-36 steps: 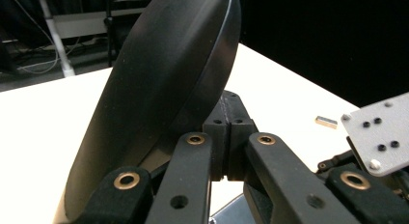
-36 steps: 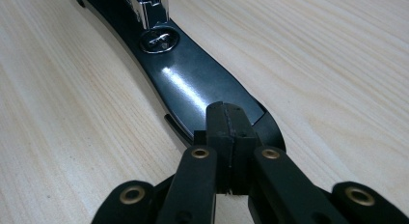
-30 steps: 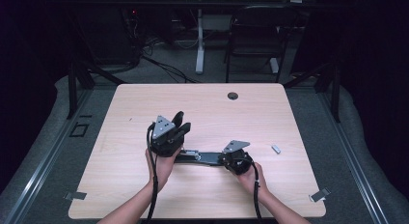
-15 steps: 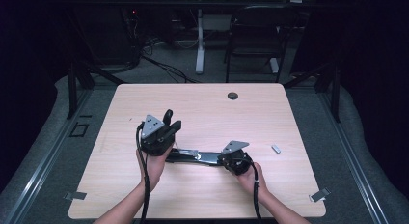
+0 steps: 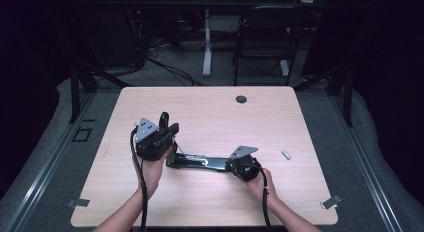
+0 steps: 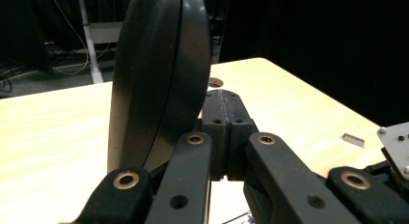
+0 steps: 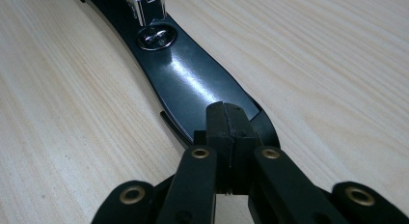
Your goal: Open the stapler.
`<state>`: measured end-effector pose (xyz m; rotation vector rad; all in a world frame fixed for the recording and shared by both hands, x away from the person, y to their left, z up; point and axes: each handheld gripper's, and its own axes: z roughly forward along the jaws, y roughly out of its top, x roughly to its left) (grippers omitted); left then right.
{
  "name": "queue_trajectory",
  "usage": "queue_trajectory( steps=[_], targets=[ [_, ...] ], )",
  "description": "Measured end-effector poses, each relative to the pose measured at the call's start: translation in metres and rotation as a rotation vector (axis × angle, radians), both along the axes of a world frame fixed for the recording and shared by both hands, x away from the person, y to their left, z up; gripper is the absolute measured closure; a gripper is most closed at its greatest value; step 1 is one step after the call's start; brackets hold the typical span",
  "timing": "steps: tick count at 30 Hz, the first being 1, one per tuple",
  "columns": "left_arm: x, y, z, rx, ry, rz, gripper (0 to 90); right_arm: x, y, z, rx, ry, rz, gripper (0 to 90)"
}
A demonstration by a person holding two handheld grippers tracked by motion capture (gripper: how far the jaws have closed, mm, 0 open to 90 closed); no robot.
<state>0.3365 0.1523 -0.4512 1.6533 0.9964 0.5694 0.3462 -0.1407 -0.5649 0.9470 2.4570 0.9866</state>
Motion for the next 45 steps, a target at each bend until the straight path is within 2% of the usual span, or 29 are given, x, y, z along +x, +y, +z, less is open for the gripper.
queue_trajectory(
  steps=[5,15,45],
  targets=[
    [0.000,0.001,0.000,-0.010,-0.001,-0.002,90.0,0.000,0.000,0.000,-0.001,0.000,0.000,90.0],
    [-0.003,0.011,0.001,0.022,-0.012,0.021,90.0,0.000,0.000,0.000,-0.001,0.000,0.002,90.0],
    [-0.006,0.028,-0.001,0.045,-0.018,0.074,90.0,0.000,0.001,0.000,-0.007,-0.012,-0.001,90.0]
  ],
)
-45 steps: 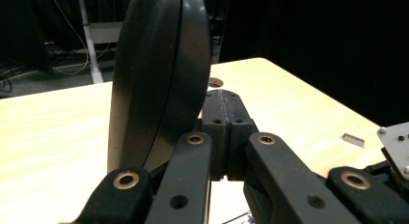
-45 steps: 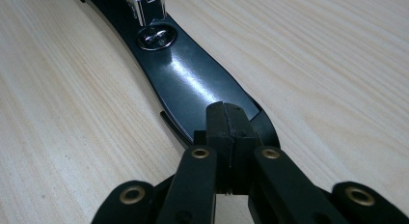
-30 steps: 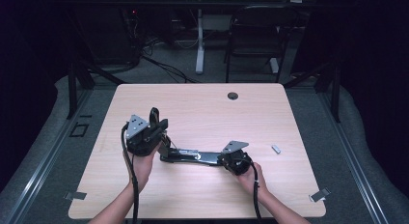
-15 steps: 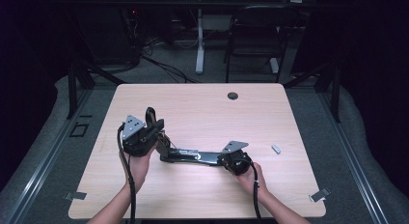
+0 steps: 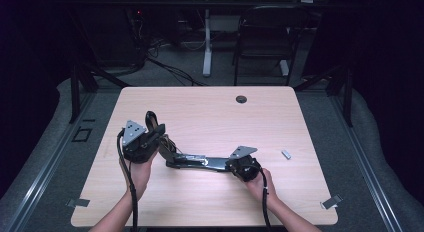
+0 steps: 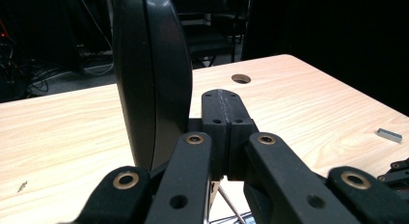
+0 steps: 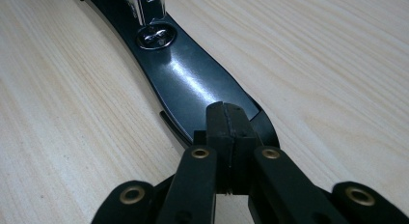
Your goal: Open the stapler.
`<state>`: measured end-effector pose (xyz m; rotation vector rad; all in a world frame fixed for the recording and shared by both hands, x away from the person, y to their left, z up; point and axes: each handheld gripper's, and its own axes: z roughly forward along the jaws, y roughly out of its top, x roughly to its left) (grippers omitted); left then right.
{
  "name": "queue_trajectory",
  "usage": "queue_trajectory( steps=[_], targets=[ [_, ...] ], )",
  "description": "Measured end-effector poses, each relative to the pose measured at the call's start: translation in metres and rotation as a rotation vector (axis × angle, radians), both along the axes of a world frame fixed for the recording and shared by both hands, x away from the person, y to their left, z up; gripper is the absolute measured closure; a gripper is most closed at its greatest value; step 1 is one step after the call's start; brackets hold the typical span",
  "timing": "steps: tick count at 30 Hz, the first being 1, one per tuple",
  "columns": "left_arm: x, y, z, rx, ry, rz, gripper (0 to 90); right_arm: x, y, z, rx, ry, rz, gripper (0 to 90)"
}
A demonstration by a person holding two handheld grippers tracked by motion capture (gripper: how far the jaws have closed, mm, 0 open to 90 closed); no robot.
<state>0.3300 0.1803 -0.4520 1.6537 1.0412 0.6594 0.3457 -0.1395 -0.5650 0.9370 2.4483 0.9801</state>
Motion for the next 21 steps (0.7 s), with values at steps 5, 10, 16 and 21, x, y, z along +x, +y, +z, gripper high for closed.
queue_trajectory(
  steps=[5,10,16,21],
  targets=[
    [0.000,0.000,0.000,0.012,-0.004,0.007,90.0,0.000,0.000,0.000,0.001,0.001,0.000,90.0],
    [0.000,0.002,-0.001,0.003,-0.001,0.019,90.0,0.000,0.000,0.000,0.000,0.000,0.001,90.0],
    [-0.001,0.007,-0.003,-0.006,0.012,0.037,90.0,0.000,0.000,0.000,0.001,0.001,0.000,90.0],
    [0.000,0.014,-0.006,-0.026,0.030,0.059,90.0,0.000,0.000,0.000,0.000,0.002,0.000,90.0]
  ],
)
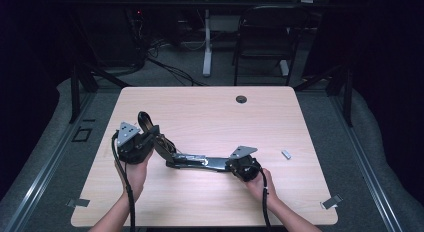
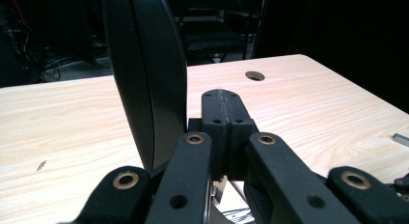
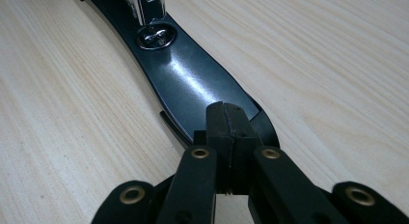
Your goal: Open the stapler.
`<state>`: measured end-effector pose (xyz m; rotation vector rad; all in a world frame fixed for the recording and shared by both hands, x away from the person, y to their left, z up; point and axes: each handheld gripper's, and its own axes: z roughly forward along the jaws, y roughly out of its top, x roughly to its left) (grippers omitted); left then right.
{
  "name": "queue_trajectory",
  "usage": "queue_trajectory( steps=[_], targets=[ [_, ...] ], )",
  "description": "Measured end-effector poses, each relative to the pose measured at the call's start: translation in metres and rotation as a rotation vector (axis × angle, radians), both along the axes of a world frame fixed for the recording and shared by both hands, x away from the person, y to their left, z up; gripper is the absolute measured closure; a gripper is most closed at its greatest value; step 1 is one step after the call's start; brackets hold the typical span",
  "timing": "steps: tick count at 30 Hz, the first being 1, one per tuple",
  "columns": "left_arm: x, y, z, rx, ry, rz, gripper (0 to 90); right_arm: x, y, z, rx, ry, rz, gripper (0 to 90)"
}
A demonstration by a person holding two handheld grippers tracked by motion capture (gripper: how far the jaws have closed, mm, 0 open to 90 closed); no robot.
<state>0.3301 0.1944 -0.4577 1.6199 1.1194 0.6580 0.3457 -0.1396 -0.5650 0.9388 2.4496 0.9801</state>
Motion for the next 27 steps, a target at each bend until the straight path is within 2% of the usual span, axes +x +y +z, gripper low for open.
queue_trajectory(
  steps=[7,9,13,15,16,19,21,27],
  targets=[
    [0.002,0.004,-0.002,0.000,0.013,0.031,90.0,0.000,0.000,0.000,0.001,-0.001,0.000,90.0],
    [0.004,0.010,-0.004,-0.039,0.031,0.059,88.5,0.000,0.000,0.000,0.000,-0.001,0.000,90.0],
    [0.012,0.032,-0.015,-0.136,0.107,0.123,89.0,0.000,0.000,0.000,0.000,0.004,0.002,90.0],
    [0.013,0.040,-0.019,-0.156,0.126,0.138,89.6,0.000,0.000,0.000,0.001,0.004,0.001,90.0],
    [0.013,0.042,-0.019,-0.164,0.130,0.125,90.0,0.000,0.000,0.000,0.001,0.004,0.002,90.0],
    [0.010,0.037,-0.017,-0.121,0.110,0.122,90.0,0.000,0.000,0.000,0.002,0.002,0.003,90.0],
    [0.009,0.034,-0.016,-0.107,0.103,0.114,90.0,0.000,0.000,0.000,0.001,0.005,0.002,90.0],
    [0.009,0.032,-0.011,-0.095,0.087,0.088,86.3,0.000,-0.001,0.000,0.007,0.006,0.000,88.5]
  ],
)
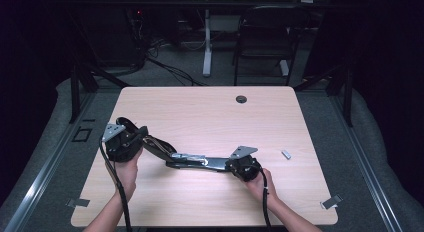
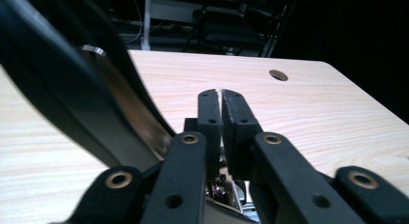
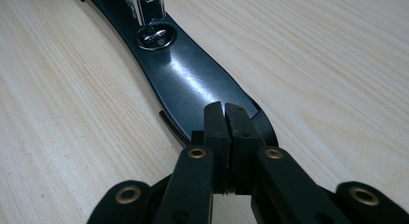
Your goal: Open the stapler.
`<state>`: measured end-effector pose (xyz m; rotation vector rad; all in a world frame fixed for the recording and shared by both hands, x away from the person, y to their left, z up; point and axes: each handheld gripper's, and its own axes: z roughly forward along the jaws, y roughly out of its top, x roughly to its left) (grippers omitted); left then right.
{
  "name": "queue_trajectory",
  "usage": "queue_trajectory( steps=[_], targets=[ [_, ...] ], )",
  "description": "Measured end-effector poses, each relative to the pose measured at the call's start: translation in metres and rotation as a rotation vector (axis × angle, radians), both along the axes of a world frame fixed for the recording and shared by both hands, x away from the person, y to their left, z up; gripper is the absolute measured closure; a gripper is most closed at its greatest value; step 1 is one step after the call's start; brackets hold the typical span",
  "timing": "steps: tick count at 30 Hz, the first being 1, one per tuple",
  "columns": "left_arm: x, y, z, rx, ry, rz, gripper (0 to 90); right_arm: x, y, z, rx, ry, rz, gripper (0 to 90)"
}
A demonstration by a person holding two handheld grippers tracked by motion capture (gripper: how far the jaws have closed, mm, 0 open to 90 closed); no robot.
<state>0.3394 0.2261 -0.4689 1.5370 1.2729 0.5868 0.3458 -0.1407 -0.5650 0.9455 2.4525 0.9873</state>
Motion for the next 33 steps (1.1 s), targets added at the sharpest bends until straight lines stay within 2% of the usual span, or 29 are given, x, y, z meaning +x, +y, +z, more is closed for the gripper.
queue_trajectory(
  steps=[2,5,8,14,15,17,19,21,25,29,33],
  targets=[
    [-0.001,-0.002,0.003,0.004,-0.008,-0.023,84.6,0.001,0.000,0.000,0.006,0.002,-0.002,87.9],
    [-0.003,-0.007,0.005,0.012,-0.012,-0.066,80.1,0.001,0.000,0.001,-0.011,-0.004,0.009,88.0],
    [-0.004,-0.014,0.007,0.017,-0.010,-0.120,70.6,0.001,0.000,0.001,-0.010,0.000,0.009,87.1],
    [-0.003,-0.026,0.008,0.043,0.037,-0.201,49.3,0.003,-0.001,0.002,-0.005,0.014,0.004,84.1],
    [-0.004,-0.027,0.007,0.052,0.052,-0.217,45.6,0.002,-0.001,0.002,-0.012,0.014,0.005,83.5],
    [-0.008,-0.028,0.005,0.077,0.056,-0.247,41.5,0.002,0.000,0.002,-0.017,0.010,0.004,81.6],
    [-0.012,-0.027,0.003,0.094,0.067,-0.273,36.8,0.003,0.000,0.004,-0.032,0.026,0.007,79.0],
    [-0.015,-0.026,0.001,0.098,0.089,-0.301,34.6,0.004,-0.001,0.005,-0.036,0.038,0.007,76.5],
    [-0.017,-0.024,-0.003,0.097,0.122,-0.326,29.5,0.007,-0.004,0.008,-0.046,0.063,-0.001,69.4],
    [-0.015,-0.024,-0.006,0.106,0.169,-0.353,25.8,0.010,-0.008,0.010,-0.030,0.068,-0.009,64.3],
    [-0.014,-0.025,-0.007,0.106,0.180,-0.361,22.6,0.012,-0.012,0.017,-0.020,0.082,-0.013,59.1]
  ],
)
